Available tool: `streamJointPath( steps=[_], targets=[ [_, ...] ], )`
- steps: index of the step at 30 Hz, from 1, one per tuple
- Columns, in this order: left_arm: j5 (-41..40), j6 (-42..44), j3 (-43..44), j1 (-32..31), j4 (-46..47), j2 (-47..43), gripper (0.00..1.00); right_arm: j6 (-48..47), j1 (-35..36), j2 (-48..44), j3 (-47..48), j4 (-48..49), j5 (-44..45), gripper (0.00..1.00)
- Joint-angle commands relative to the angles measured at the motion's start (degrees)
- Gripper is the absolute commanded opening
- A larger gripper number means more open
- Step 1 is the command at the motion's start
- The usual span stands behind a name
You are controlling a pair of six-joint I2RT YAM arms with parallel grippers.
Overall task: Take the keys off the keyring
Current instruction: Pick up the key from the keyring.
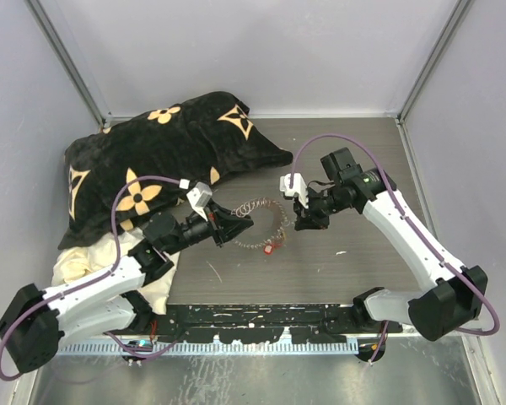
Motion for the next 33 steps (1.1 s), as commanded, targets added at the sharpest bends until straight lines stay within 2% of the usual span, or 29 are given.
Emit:
streamJointPath(
  steps=[1,7,12,18,21,27,32,33],
  targets=[
    [-1.39,-7.67,-0.85,0.02,20.4,5.15,0.0,-2.46,3.71,-1.09,6.24,-8.67,13.03,0.01],
    [-0.89,-13.7,-0.98,-0.63,30.1,13.52,0.02,-4.58,6.2,1.8,14.94,-14.46,18.22,0.01],
    [-1.9,-15.99,-2.58,-0.67,36.27,18.22,0.21,-6.11,7.25,3.91,19.66,-18.34,19.95,0.01],
    [-4.22,-15.21,-6.09,-0.1,42.42,21.6,0.5,-5.75,7.89,4.64,21.72,-19.4,20.54,0.01],
    [-5.16,-12.4,-8.9,2.23,37.39,15.49,0.58,-5.15,7.89,4.12,21.84,-19.49,19.66,0.01],
    [1.74,-6.51,-5.16,2.98,13.08,1.2,0.59,-5.95,7.89,2.77,21.17,-20.11,19.15,0.01],
    [7.66,-9.96,-1.66,2.9,11.11,-1.78,0.55,-9.16,7.89,3.28,24.76,-21.79,20.79,0.01],
    [8.23,-11.53,-0.95,2.85,11.17,-1.73,0.51,-9.61,7.89,3.75,25.78,-21.97,21.02,0.01]
  ],
)
